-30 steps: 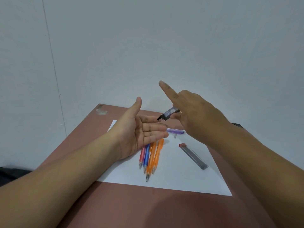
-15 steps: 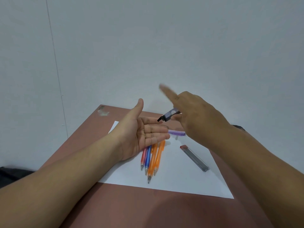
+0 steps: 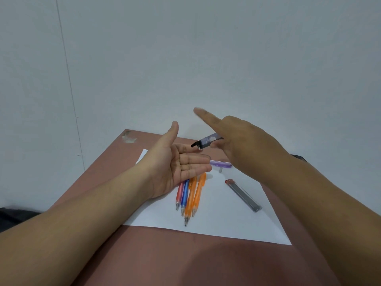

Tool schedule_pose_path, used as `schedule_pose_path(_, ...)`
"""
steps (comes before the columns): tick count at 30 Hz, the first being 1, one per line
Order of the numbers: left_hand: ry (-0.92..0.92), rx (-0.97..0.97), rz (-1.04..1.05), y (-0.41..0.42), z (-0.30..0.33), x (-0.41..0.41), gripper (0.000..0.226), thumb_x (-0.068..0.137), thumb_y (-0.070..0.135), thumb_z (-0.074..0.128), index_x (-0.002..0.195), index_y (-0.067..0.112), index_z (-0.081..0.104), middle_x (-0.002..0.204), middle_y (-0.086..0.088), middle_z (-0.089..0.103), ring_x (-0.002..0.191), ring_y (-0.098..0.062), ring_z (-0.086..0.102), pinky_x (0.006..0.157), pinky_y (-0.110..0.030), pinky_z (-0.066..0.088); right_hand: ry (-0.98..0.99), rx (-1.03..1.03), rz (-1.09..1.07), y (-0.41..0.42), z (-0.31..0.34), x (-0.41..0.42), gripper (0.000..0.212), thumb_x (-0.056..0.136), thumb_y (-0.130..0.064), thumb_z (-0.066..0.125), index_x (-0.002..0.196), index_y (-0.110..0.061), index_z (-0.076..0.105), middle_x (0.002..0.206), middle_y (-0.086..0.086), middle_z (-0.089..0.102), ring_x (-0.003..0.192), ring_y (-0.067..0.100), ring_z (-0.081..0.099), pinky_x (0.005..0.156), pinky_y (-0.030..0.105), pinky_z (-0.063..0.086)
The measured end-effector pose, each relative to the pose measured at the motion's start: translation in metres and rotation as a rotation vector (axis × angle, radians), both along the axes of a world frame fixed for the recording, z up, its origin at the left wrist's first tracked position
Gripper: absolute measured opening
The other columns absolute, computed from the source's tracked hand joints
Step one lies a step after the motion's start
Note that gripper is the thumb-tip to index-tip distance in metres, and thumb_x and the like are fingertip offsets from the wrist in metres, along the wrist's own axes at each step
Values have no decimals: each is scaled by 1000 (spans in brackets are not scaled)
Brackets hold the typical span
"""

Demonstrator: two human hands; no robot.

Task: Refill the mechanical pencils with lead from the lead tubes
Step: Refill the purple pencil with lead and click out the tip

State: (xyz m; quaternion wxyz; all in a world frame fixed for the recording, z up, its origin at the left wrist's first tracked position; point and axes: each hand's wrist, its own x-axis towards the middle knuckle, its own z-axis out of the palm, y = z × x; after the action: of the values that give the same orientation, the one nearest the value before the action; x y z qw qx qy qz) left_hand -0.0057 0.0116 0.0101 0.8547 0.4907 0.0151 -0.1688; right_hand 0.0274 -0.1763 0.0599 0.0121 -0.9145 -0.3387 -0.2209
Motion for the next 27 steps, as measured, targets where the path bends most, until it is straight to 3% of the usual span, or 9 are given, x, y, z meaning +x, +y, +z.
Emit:
schedule_pose_path(3,-26,25,-20,0,-1,1,91,94,75,34,126,-6,58,117,-28,70,106,-43,70,94,-47,55,-20,-161,6,-5,0,-6,65,93,-7,66,141,-49,50,100,-5,48,84,17,51,66,31,48)
schedule_pose_path(7,-12,27,-36,1,-2,2,95,91,78,36,132,-6,53,120,-29,68,107,-43,70,93,-47,56,36,-68,-11,0,-4,-6,122,91,1,65,139,-70,-22,88,-9,43,83,12,58,69,33,56)
schedule_pose_path(12,-6,19,-35,1,-3,3,95,91,78,36,134,-6,51,123,-29,67,107,-43,70,90,-47,58,8,-3,-10,-3,-4,-6,124,93,1,62,127,-67,-35,81,-11,36,69,12,48,64,31,54)
schedule_pose_path(16,-34,32,-50,1,-4,3,93,92,78,33,131,-3,57,121,-25,69,109,-41,69,95,-46,55,32,-173,-28,-2,3,-9,70,96,-9,64,147,-52,41,102,-6,47,87,15,50,72,28,48)
schedule_pose_path(17,-34,39,-48,1,-5,4,93,92,78,33,131,-3,57,121,-25,69,109,-41,69,96,-46,54,43,-212,-48,-2,3,-9,69,96,-9,65,147,-49,43,104,-6,47,90,15,50,72,26,46)
schedule_pose_path(19,-23,40,-50,1,-5,6,95,91,79,34,135,-3,54,122,-26,69,109,-42,69,98,-46,52,64,-142,-45,2,1,-10,101,93,-2,64,154,-57,5,98,-8,45,86,12,52,72,26,50)
schedule_pose_path(21,-22,38,-66,2,-6,6,97,89,80,35,137,-2,52,124,-25,68,111,-42,69,100,-47,51,16,-92,-36,3,-2,-10,122,92,2,62,135,-64,-31,86,-10,40,74,10,50,66,28,52)
schedule_pose_path(24,-22,40,-65,2,-6,6,97,88,80,35,138,-2,52,126,-25,67,111,-41,69,99,-46,52,27,-75,-51,1,0,-12,120,95,-2,62,123,-62,-38,81,-9,37,66,10,45,60,23,45)
schedule_pose_path(27,-26,27,-67,1,-5,6,97,89,80,35,139,-1,50,128,-25,66,112,-41,68,98,-46,53,31,32,-20,-2,-2,-8,110,97,-6,59,137,-57,-30,85,-6,44,68,12,49,60,25,46)
